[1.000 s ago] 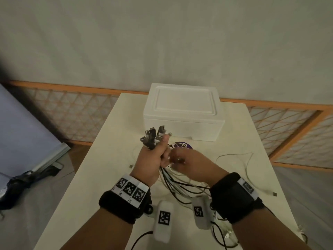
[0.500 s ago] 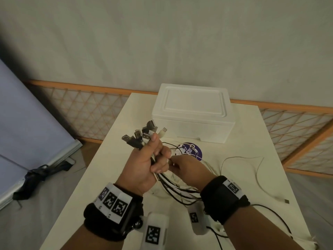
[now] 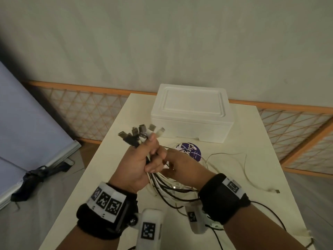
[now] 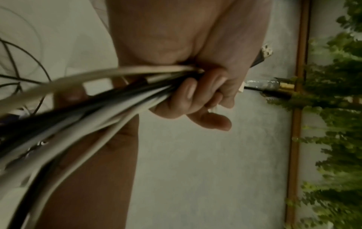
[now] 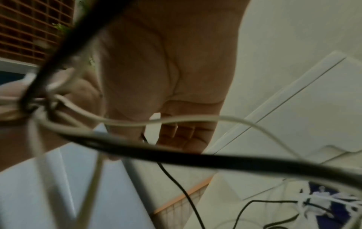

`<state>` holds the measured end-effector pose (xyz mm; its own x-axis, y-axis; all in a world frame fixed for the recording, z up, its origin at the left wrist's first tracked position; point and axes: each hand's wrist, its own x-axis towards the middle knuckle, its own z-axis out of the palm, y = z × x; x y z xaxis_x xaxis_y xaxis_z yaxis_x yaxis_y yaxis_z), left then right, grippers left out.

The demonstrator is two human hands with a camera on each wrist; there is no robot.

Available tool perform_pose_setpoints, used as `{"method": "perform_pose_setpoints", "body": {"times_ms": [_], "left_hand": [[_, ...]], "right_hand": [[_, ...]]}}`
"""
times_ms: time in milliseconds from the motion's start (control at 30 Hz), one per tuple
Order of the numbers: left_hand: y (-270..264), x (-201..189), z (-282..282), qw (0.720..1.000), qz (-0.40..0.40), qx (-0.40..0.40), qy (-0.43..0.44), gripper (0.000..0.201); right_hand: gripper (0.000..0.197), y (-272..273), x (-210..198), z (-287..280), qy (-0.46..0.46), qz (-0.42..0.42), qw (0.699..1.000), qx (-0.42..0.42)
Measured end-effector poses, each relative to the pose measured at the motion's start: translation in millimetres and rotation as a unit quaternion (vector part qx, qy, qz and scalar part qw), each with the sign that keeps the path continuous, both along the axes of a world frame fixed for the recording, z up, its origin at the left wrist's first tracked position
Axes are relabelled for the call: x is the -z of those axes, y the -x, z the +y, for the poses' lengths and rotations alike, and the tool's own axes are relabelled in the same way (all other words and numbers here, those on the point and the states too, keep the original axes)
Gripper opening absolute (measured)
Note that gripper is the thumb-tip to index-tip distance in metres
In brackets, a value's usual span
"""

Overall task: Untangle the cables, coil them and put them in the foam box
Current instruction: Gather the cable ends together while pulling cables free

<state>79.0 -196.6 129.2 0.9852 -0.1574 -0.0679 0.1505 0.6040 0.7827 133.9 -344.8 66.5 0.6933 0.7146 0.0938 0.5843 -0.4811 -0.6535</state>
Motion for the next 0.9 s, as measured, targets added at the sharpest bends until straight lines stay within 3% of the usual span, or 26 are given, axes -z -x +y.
{"method": "perform_pose_setpoints", "body": {"times_ms": [67,167,267,300,400,433,500,533,567,633,667,733,800,833,900], "left_hand": [[-1,-3,2,0.999,-0.001,-0.003,-0.037,0.048],[0,-3,21,0.998,0.019,-0.057,-0.032,0.043],[1,6,39,0.986,0.072,-0.148,-0.004,0.029],[2,11,41,0.981,0.09,-0.174,0.003,0.027],[3,31,45,0.964,0.136,-0.228,0.001,0.029],[3,38,45,0.959,0.153,-0.24,-0.012,0.031],[4,50,45,0.948,0.178,-0.26,-0.043,0.034],[4,55,45,0.943,0.183,-0.271,-0.06,0.034],[5,60,45,0.939,0.185,-0.281,-0.077,0.03],[6,64,42,0.937,0.179,-0.285,-0.092,0.015],[7,64,37,0.943,0.171,-0.271,-0.084,0.012],[9,62,21,0.962,0.157,-0.22,-0.043,0.012],[11,57,-4,0.973,0.152,-0.171,-0.022,0.016],[12,54,-16,0.975,0.15,-0.16,-0.029,0.022],[14,49,-28,0.976,0.148,-0.152,-0.055,0.031]], "right_hand": [[0.021,-1,10,5,0.017,-0.037,0.999,0.005],[0.021,-17,33,-22,0.097,0.015,0.984,0.152],[0.025,-27,53,-66,0.171,-0.011,0.954,0.247],[0.023,-26,53,-75,0.137,-0.011,0.95,0.28],[0.015,-13,37,-89,-0.112,-0.052,0.922,0.368],[0.015,-5,25,-92,-0.171,-0.112,0.907,0.368],[0.012,7,8,-101,-0.149,-0.218,0.897,0.354],[0.011,10,5,-107,-0.068,-0.211,0.909,0.353],[0.012,12,3,-113,0.047,-0.156,0.922,0.352],[0.024,16,3,-122,0.245,-0.018,0.916,0.316],[0.038,19,0,-122,0.246,0.011,0.925,0.29],[0.073,29,-12,-102,0.107,0.054,0.964,0.236],[0.094,44,-23,-58,0.01,0.136,0.98,0.148],[0.093,52,-23,-34,0.01,0.161,0.982,0.094],[0.073,62,-9,-1,0.042,0.182,0.982,0.035]]}}
